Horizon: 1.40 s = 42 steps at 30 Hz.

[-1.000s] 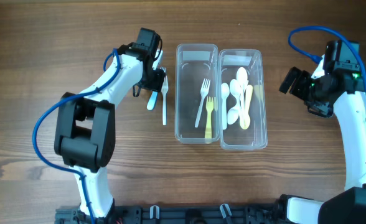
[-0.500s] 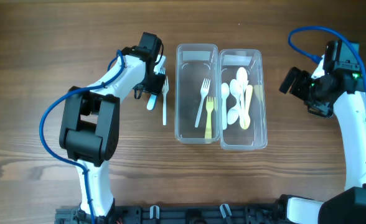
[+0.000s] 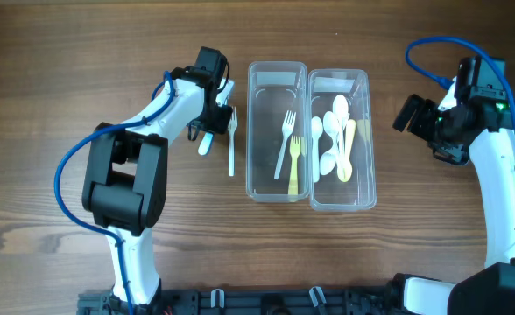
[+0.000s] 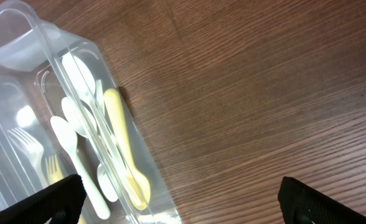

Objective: Pack container
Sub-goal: 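Lower the left gripper onto the light blue fork and grasp it, then carry the blue fork into the left container and release it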

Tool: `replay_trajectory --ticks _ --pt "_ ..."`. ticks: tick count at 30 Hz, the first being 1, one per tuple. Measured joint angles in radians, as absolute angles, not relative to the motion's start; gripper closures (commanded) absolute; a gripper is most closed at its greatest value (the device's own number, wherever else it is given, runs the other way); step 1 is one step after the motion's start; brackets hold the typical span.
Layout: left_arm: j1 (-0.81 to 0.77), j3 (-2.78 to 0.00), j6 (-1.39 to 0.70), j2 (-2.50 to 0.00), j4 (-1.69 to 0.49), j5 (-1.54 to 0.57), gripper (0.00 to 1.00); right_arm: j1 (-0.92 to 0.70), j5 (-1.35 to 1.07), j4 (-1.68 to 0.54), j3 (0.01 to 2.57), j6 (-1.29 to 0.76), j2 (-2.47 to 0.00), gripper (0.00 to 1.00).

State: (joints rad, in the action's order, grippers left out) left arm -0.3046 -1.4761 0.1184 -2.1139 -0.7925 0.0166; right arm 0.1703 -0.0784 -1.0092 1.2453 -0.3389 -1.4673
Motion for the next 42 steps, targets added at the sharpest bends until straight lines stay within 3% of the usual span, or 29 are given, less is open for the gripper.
replay_trajectory --ticks 6,12,17,23,27,32,35,37,42 --pt "-0.305 -1.473 0.091 -2.066 -0.913 0.017 0.96 0.17 -0.079 -1.009 1.245 -0.339 -1.467 0.01" --pt "-0.323 -1.499 0.024 -1.867 -0.943 -0.012 0.96 0.17 -0.079 -1.009 1.245 -0.339 -1.467 0.01" --pt "-0.407 -1.521 -0.079 -1.699 -0.932 -0.063 0.96 0.17 -0.079 -1.008 1.245 -0.339 -1.467 0.01" --pt "-0.553 -1.517 -0.248 -1.681 -0.869 -0.066 0.96 0.17 -0.079 -1.007 1.245 -0.339 -1.467 0.01" --pt "-0.616 -1.497 -0.34 -1.743 -0.792 -0.05 0.87 0.17 -0.079 -1.007 1.245 -0.339 -1.467 0.01" --pt "-0.654 -1.475 -0.4 -1.863 -0.766 -0.05 0.64 0.17 -0.078 -1.007 1.245 -0.339 -1.467 0.01" --pt "-0.641 -1.489 -0.409 -1.86 -0.814 -0.05 0.58 0.17 -0.079 -1.007 1.245 -0.339 -1.467 0.01" --pt "-0.614 -1.514 -0.406 -1.837 -0.846 -0.05 0.43 0.17 -0.078 -1.007 1.245 -0.339 -1.467 0.01" --pt "-0.504 -1.554 -0.371 -1.71 -0.903 -0.034 0.36 0.17 -0.079 -1.007 1.245 -0.339 -1.467 0.01"
